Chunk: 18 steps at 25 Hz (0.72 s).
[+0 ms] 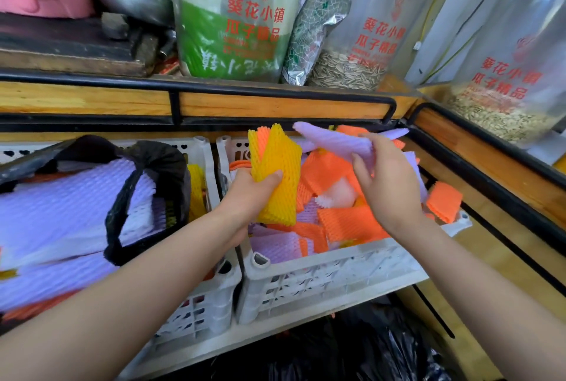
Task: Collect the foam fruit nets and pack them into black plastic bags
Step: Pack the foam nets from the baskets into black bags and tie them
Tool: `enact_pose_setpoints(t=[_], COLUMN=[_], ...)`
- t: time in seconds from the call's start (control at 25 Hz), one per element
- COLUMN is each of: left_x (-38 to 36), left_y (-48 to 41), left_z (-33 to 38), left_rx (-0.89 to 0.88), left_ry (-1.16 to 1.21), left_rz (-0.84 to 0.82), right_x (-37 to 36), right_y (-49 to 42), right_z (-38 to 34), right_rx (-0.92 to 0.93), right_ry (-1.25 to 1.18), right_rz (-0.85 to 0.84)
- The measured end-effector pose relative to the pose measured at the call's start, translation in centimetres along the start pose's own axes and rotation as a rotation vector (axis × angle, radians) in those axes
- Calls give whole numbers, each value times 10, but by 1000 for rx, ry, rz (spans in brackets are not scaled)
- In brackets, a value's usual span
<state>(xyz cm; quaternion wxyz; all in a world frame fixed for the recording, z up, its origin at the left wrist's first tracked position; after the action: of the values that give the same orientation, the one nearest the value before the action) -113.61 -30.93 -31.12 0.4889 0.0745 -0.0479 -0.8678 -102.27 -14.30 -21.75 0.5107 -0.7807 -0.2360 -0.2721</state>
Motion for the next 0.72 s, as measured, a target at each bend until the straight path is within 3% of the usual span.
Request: enact_pose_setpoints(t=[0.08, 0.16, 0.28, 0.44, 0.56, 0.72], left_x=[-5, -11, -17, -2, 10, 16], left_y=[11, 22, 47, 64, 73, 98], left_z=[3, 10, 29, 41, 47, 65], left_rx=[38, 45, 18, -78, -124, -177], left_ry=[1, 110, 296, 183, 161, 154], left_rz=[-9, -57, -243, -218, -191, -198], right_x=[9, 6, 4, 10, 28, 42], right_y=[15, 35, 61, 72, 68, 55], right_z=[-32, -60, -89, -108, -114, -112], right_rx=[47, 69, 152, 54, -130, -249], right_ry=[-114, -196, -213, -474, -645, -543], right_rz=[-30, -174, -327, -519, -421, -133])
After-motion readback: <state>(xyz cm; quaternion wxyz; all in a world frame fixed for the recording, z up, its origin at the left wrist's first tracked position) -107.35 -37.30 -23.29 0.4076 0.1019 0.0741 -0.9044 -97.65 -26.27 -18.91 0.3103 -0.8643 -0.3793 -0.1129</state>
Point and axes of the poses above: each hand's wrist, its own y-axis away from the middle knuckle, its own x-axis out of the back of the hand, z = x × y, the point moved 8 cm from there along -y, towards the middle knuckle, and after that the axes turned 3 degrees about -y, right-handed, at the moved point
